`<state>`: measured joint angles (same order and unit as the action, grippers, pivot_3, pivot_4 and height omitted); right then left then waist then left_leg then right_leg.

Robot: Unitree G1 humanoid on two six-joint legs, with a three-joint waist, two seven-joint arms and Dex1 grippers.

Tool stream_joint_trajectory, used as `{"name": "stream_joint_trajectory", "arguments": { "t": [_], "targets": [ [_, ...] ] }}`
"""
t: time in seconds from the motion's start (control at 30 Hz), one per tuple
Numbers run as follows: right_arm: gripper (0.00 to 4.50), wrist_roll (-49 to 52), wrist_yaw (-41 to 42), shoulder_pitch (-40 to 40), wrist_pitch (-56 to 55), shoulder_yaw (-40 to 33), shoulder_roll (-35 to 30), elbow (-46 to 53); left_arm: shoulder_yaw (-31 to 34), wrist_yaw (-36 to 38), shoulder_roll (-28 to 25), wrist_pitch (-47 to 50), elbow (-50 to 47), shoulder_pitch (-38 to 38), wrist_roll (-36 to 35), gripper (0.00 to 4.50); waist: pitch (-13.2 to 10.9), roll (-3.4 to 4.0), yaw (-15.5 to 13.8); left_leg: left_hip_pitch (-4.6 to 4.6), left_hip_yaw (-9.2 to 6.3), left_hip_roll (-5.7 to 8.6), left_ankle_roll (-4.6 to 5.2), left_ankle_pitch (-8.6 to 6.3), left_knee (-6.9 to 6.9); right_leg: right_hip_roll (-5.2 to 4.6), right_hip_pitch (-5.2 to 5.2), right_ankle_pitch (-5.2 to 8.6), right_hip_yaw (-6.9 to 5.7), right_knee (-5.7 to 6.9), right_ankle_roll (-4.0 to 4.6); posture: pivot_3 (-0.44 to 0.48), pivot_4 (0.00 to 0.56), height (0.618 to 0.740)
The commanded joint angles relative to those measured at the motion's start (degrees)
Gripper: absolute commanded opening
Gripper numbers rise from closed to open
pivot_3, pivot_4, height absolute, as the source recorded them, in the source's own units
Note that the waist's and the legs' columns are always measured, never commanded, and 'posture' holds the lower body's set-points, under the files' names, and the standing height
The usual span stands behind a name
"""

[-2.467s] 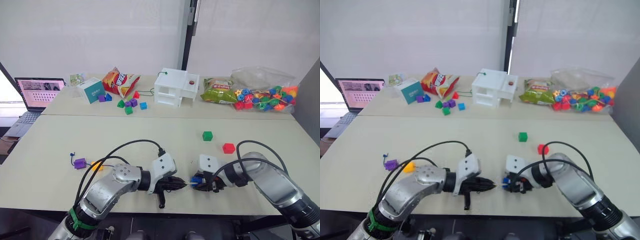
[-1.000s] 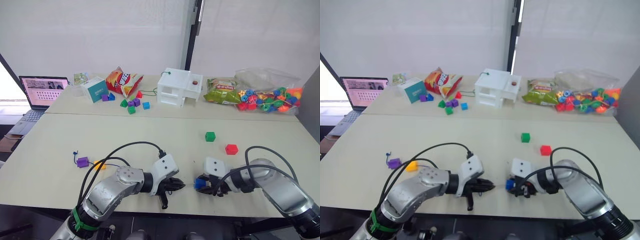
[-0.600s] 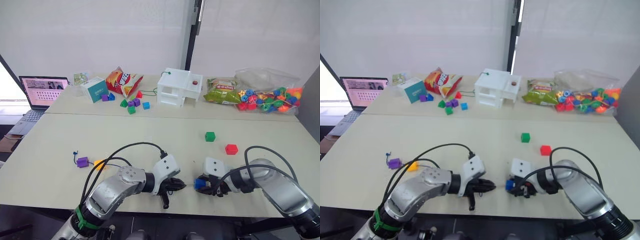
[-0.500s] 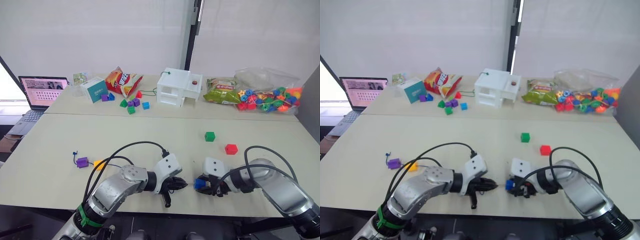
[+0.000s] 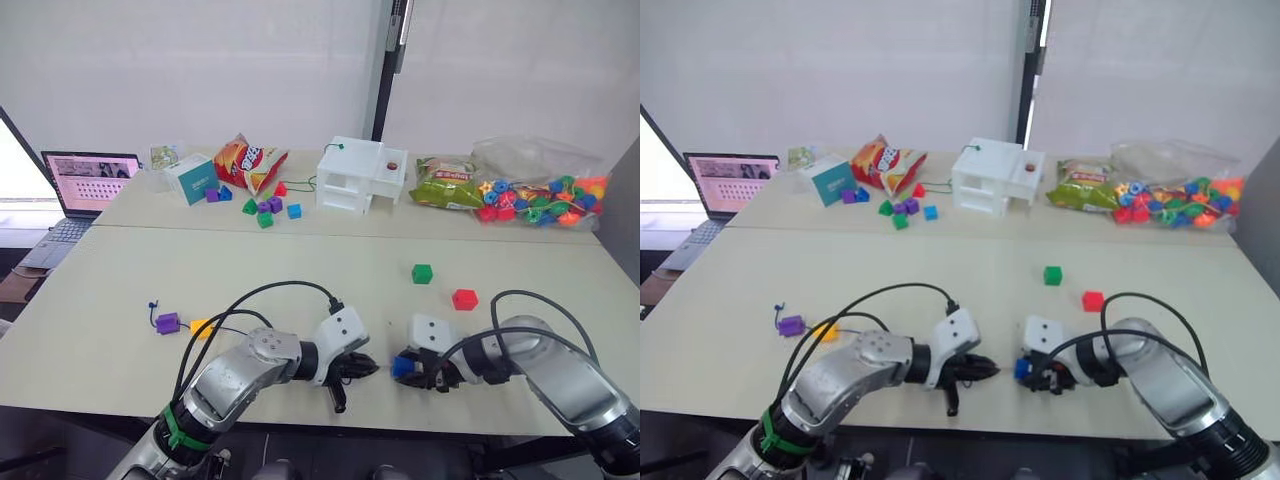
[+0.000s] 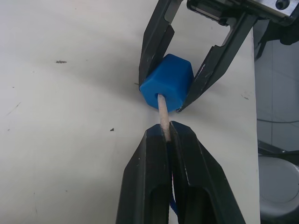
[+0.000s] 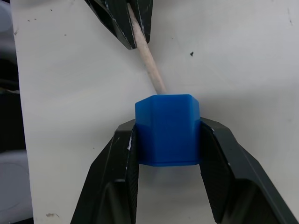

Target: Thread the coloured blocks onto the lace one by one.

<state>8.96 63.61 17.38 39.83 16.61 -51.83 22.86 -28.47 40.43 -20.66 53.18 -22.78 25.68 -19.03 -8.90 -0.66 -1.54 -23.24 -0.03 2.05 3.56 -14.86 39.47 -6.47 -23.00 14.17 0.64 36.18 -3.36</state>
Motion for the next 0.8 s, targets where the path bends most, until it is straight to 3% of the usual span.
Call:
{"name": "stream_joint_trajectory", "arguments": {
  "t": [0.03,0.33,0.8],
  "targets": [
    [1.3,0.1,0.1,0.2,0.2,2.2,1.1,0.4,-2.1,1.9,2.9,-2.9,-2.3,1.5,-1.6,0.0,0.0,0.0,0.0,0.0,0.01,0.0,0.0,0.0,0.02,0.0,0.0,0.0,0.0,0.0,0.0,0.0,0.15,0.74],
    [1.3,0.1,0.1,0.1,0.4,1.9,1.4,0.9,-2.3,2.8,2.9,-3.6,-1.5,1.2,-1.1,0.0,0.0,0.0,0.0,0.01,0.0,-0.01,0.0,0.0,0.06,0.01,0.03,0.0,0.0,0.01,0.0,0.0,0.15,0.74],
    [1.3,-1.1,0.8,-1.3,-3.1,1.1,0.0,-3.3,3.5,3.5,-3.0,-1.9,-5.5,-0.6,-2.8,0.0,0.0,0.0,0.5,0.01,-0.03,-0.03,0.0,-0.01,0.04,0.0,0.02,0.0,0.0,0.01,0.0,0.0,0.15,0.74]
  ]
}}
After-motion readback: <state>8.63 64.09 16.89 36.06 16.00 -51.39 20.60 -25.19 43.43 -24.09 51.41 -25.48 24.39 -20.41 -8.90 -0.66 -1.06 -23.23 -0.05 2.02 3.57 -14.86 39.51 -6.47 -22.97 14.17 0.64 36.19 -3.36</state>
